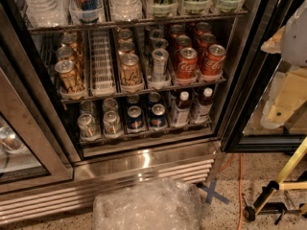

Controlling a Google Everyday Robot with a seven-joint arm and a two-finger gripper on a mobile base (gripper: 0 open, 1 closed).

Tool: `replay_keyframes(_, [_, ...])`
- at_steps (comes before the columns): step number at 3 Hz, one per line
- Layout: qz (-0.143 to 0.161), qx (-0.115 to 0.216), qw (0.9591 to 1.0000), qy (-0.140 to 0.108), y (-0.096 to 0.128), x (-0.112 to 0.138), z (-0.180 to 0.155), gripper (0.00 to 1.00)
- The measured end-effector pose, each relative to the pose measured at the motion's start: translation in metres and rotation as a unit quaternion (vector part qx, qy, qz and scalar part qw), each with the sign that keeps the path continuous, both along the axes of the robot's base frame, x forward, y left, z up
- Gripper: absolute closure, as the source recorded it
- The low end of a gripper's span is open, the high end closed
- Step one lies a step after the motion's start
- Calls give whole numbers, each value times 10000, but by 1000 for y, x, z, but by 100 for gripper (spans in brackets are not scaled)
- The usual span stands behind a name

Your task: Pick orange can from middle shelf of fridge

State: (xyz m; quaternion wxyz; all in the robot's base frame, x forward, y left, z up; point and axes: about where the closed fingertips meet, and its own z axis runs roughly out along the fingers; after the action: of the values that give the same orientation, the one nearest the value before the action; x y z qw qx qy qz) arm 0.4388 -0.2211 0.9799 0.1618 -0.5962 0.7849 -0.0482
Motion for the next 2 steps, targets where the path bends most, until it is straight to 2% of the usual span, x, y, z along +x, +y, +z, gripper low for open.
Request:
replay_keyframes(1, [-312, -171, 9993, 134, -22, -16, -19, 0])
replay_keyframes(2, [-142, -146, 9994, 284, -16, -47, -41, 0])
